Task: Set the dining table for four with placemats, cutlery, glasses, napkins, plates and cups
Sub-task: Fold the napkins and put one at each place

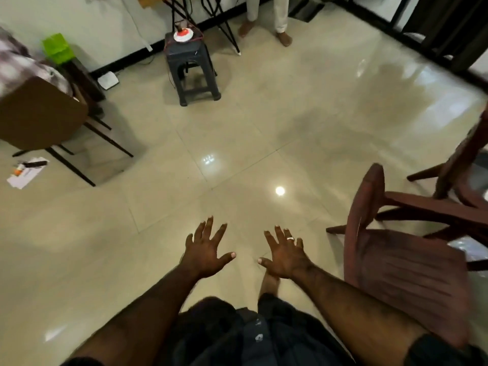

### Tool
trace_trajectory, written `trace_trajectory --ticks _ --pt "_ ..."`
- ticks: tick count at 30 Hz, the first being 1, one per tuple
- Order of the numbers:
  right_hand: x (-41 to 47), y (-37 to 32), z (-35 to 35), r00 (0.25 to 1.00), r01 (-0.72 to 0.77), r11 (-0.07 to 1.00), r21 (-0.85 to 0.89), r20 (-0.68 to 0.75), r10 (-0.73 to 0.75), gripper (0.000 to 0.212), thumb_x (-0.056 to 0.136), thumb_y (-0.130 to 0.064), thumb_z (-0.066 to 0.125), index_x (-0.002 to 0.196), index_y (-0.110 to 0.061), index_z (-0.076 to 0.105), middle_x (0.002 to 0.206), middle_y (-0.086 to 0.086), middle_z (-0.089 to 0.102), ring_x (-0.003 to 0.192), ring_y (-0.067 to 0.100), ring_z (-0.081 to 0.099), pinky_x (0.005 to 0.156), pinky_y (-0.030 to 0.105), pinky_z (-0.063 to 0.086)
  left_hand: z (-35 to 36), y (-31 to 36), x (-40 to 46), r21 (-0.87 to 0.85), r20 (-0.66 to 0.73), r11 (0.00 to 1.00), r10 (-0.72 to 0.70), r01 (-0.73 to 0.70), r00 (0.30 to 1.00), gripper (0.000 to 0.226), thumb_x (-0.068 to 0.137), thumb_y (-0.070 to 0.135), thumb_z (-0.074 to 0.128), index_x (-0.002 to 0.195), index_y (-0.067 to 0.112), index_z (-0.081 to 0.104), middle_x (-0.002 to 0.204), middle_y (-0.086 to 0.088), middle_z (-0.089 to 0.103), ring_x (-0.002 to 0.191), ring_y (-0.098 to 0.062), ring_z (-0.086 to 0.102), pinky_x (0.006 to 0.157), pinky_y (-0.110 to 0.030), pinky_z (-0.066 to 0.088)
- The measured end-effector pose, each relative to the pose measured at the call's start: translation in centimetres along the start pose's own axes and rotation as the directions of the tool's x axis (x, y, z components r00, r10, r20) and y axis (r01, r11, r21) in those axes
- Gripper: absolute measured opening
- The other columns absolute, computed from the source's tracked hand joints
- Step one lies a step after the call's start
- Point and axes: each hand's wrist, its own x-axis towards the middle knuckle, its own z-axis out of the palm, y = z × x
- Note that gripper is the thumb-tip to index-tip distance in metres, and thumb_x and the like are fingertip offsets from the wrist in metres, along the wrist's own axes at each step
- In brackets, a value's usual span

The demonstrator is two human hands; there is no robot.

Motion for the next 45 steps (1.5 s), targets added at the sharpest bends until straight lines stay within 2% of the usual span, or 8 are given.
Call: trace_trajectory --ticks 6,13,18,22,27,32,37,45 --pt "8.1 3.3 -12.2 0.996 0.071 0.997 -0.028 -0.046 -0.072 0.093 0.096 -0.075 0.045 0.167 -0.031 0.006 0.176 0.006 -0.002 0.158 0.037 0.016 0.123 0.054 0.026 -8.7 0.8 10.6 -0.219 0.021 0.976 -0.003 0.008 1.000 0.093 0.092 0.077 0.054 0.167 0.037 0.016 0.177 -0.001 0.004 0.160 -0.030 0.011 0.123 -0.050 0.027" --pt "18.0 10.5 -19.7 0.971 -0.197 0.972 0.128 -0.115 0.211 0.086 0.096 -0.072 0.048 0.164 -0.028 0.021 0.172 0.009 0.015 0.150 0.038 0.030 0.117 0.052 0.036 -16.0 1.7 30.1 -0.213 0.087 0.966 0.167 -0.145 0.982 0.082 0.094 0.063 0.063 0.162 0.031 0.031 0.172 -0.002 0.023 0.155 -0.030 0.024 0.120 -0.049 0.034" --pt "21.2 14.7 -25.0 0.891 -0.371 0.872 0.318 -0.143 0.431 0.078 0.095 -0.066 0.055 0.158 -0.028 0.032 0.166 0.007 0.026 0.146 0.036 0.036 0.114 0.049 0.040 -22.4 5.8 42.4 -0.211 0.224 0.933 0.336 -0.291 0.915 0.069 0.096 0.056 0.066 0.155 0.027 0.044 0.152 -0.001 0.052 0.134 -0.023 0.055 0.110 -0.043 0.048" --pt "22.0 18.3 -28.1 0.810 -0.430 0.755 0.494 -0.159 0.565 0.070 0.095 -0.061 0.060 0.153 -0.028 0.040 0.159 0.005 0.034 0.139 0.034 0.044 0.110 0.047 0.044 -27.5 13.3 50.7 -0.143 0.318 0.893 0.449 -0.426 0.835 0.047 0.097 0.054 0.065 0.134 0.024 0.064 0.118 0.004 0.073 0.108 -0.016 0.068 0.096 -0.036 0.054" --pt "24.4 27.3 -30.6 0.749 -0.479 0.602 0.639 -0.059 0.660 0.058 0.090 -0.060 0.065 0.137 -0.027 0.059 0.136 0.003 0.057 0.126 0.029 0.056 0.103 0.042 0.050 -29.9 24.8 60.5 -0.185 0.363 0.866 0.499 -0.464 0.787 0.042 0.094 0.054 0.071 0.125 0.024 0.069 0.108 0.004 0.073 0.101 -0.017 0.069 0.092 -0.033 0.055" --pt "26.4 38.8 -34.5 0.769 -0.500 0.513 0.698 0.085 0.634 0.049 0.094 -0.060 0.060 0.131 -0.027 0.062 0.136 0.001 0.063 0.125 0.022 0.058 0.101 0.033 0.048 -33.1 35.2 68.5 -0.271 0.375 0.891 0.445 -0.363 0.813 0.033 0.093 0.050 0.075 0.113 0.024 0.073 0.100 0.004 0.073 0.095 -0.016 0.071 0.084 -0.033 0.058" --pt "27.8 51.1 -43.7 0.774 -0.485 0.537 0.690 0.053 0.631 0.045 0.094 -0.061 0.061 0.123 -0.027 0.066 0.121 -0.002 0.070 0.115 0.021 0.064 0.091 0.032 0.051 -38.6 44.6 76.4 -0.311 0.289 0.871 0.467 -0.380 0.836 0.023 0.093 0.048 0.075 0.106 0.030 0.072 0.097 0.008 0.073 0.091 -0.012 0.071 0.084 -0.032 0.057" --pt "31.4 69.9 -56.0 0.631 -0.400 0.332 0.854 -0.006 0.776 0.036 0.093 -0.056 0.068 0.113 -0.026 0.071 0.098 -0.008 0.071 0.095 0.014 0.067 0.085 0.030 0.054 -41.8 58.9 94.1 -0.276 0.270 0.857 0.503 -0.434 0.821 0.014 0.091 0.048 0.077 0.092 0.034 0.073 0.090 0.008 0.076 0.081 -0.010 0.074 0.086 -0.040 0.061"
